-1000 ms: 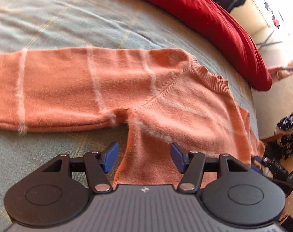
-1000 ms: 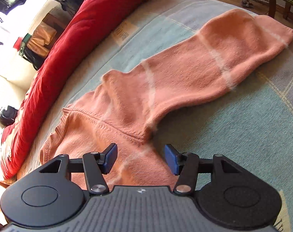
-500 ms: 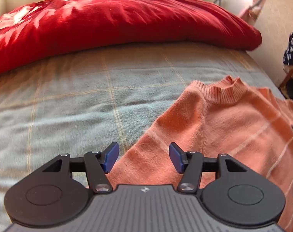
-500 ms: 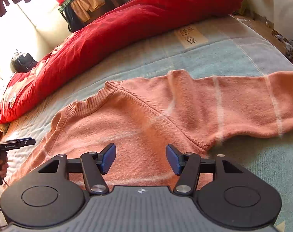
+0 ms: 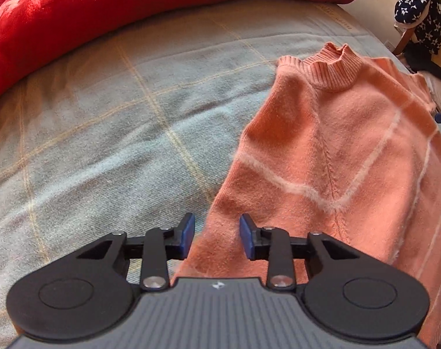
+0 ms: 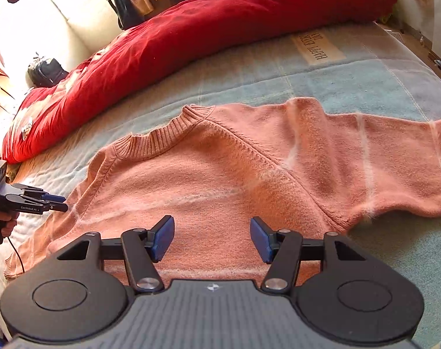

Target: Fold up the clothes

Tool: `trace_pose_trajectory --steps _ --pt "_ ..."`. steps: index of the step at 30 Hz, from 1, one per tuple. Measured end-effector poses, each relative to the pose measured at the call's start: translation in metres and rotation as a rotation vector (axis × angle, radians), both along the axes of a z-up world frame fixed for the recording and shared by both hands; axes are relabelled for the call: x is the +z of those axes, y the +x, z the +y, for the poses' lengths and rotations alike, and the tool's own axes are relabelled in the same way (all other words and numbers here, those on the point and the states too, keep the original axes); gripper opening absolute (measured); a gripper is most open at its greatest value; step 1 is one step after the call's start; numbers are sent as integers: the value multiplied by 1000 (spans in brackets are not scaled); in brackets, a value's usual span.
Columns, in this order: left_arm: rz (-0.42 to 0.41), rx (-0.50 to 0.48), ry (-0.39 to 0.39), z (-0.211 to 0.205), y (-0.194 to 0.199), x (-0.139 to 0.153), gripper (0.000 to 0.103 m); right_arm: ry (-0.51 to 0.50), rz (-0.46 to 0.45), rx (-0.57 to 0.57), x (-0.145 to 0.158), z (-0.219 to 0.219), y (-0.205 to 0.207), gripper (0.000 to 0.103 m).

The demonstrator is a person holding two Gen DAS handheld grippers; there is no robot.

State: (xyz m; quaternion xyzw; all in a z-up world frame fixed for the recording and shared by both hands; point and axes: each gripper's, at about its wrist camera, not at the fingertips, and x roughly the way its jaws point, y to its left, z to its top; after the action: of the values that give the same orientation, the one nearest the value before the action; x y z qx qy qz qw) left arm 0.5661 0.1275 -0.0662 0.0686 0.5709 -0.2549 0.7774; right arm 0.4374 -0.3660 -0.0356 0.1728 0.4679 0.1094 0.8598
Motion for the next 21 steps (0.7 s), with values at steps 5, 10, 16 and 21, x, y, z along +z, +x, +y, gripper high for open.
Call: trace_pose_trajectory --steps 5,10,16,21 --pt "212 13 -151 24 25 -15 35 2 18 33 -6 17 8 63" --pt "345 -34 -222 27 56 -29 37 31 21 51 -7 35 13 64" --pt "470 -50 -298 33 59 -37 36 51 12 78 -5 62 23 64" --pt "526 1 -387 53 51 -54 34 63 -2 97 1 71 28 65"
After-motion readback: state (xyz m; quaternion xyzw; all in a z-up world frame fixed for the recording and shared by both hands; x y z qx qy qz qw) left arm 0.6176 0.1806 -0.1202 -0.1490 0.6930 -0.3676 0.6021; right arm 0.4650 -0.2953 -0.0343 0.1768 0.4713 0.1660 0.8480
